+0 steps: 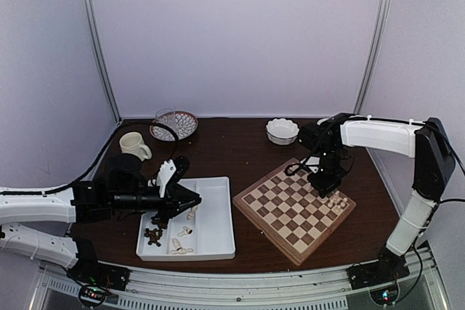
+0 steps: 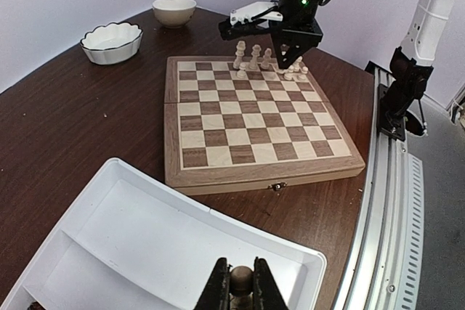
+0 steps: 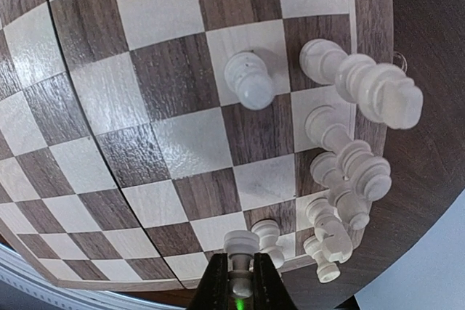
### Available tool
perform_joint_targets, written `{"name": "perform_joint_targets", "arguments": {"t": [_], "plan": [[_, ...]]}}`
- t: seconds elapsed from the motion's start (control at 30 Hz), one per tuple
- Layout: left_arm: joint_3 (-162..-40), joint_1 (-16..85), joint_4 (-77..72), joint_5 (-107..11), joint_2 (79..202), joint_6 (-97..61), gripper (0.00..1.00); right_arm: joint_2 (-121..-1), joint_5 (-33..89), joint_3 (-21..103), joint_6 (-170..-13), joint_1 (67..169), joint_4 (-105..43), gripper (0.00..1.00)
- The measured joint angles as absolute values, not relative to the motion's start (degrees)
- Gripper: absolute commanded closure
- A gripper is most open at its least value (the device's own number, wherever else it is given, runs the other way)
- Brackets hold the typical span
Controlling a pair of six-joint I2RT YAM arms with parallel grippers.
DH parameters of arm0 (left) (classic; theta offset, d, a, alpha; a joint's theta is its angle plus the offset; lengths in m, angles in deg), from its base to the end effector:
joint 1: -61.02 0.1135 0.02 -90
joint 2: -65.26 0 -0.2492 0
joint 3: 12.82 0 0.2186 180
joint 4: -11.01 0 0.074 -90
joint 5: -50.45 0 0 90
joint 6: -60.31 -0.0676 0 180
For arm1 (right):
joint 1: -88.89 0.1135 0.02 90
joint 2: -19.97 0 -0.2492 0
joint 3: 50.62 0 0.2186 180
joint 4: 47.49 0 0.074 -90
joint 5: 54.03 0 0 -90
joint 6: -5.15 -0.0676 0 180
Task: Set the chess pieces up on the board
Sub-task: Place the pawn at c2.
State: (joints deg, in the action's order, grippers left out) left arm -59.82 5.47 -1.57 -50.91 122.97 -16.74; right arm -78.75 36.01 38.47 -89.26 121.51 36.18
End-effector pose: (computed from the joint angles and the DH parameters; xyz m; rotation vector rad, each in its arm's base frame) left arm 0.1194 -0.1976 0.2281 0.8897 1.9040 -0.9493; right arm 0.2234 0.1429 0.1819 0.7523 -2.9940 0.0293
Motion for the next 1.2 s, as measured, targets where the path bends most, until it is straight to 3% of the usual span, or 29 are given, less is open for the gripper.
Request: {"name": "perform_joint_targets", "arguments": {"t": [0.8, 1.2], "plan": [[-59.8, 5.5, -1.6, -51.2, 123.0, -16.7, 1.00, -82.1, 36.1, 38.6, -89.4, 119.3, 34.3, 1.00], [-59.8, 5.5, -1.6, -51.4, 123.0, -16.7, 1.00, -82.8, 36.5, 39.0, -89.6, 118.6, 34.0, 0.95]]}}
